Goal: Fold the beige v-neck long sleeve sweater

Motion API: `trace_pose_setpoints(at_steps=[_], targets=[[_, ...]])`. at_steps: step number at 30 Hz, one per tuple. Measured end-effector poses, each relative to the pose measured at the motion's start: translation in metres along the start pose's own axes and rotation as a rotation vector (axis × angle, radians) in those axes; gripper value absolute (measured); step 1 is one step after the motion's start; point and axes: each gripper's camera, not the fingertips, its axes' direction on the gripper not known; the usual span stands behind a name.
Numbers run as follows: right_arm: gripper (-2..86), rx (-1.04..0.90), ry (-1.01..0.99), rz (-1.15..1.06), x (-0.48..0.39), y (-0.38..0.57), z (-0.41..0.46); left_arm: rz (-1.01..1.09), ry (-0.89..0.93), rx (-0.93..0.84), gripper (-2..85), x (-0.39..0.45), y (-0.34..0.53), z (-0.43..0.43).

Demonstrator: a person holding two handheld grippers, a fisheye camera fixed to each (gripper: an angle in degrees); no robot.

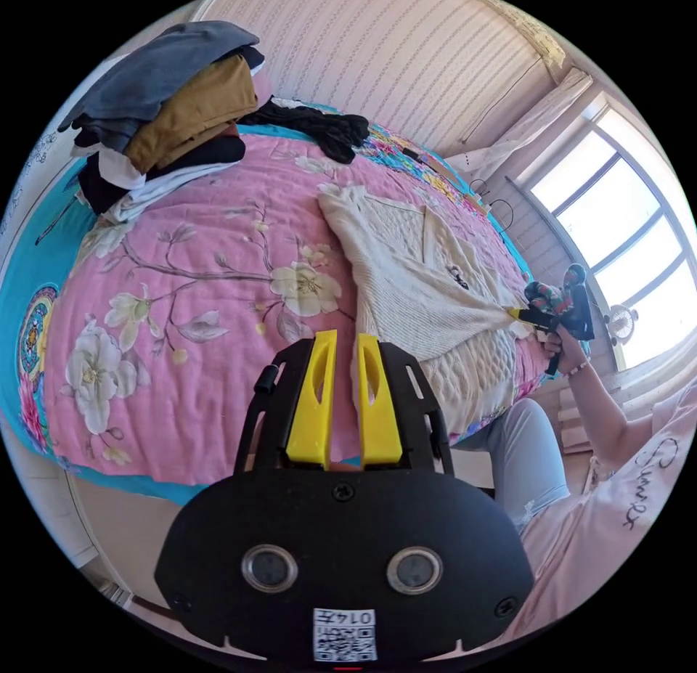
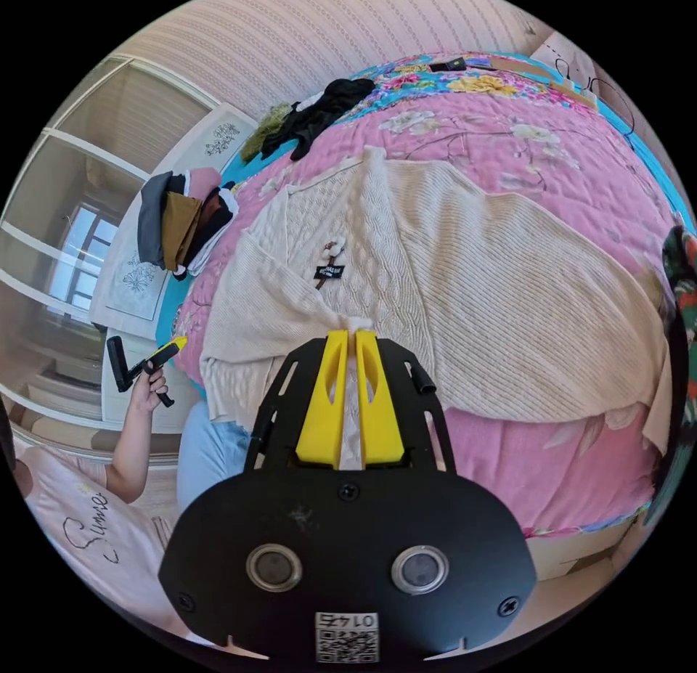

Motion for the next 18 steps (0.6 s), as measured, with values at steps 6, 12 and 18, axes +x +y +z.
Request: trace_pose_setpoints(at_steps=[6, 12, 18], targets=[[2.9, -0.069, 0.128, 0.021, 0.001, -0.004, 0.019, 0.017, 0.039, 0.015, 5.4, -0.004, -0.041, 0.030], [5.4, -0.044, 0.253, -0.022, -0.016, -0.015, 0.023, 0.030, 0.036, -0.061, 6.5, -0.004, -0.078, 0.075], [5.5, 0.081, 0.319, -0.314, -0.075, -0.057, 0.022, 0.057, 0.081, -0.017, 6.4, -0.012, -0.027, 0.057]])
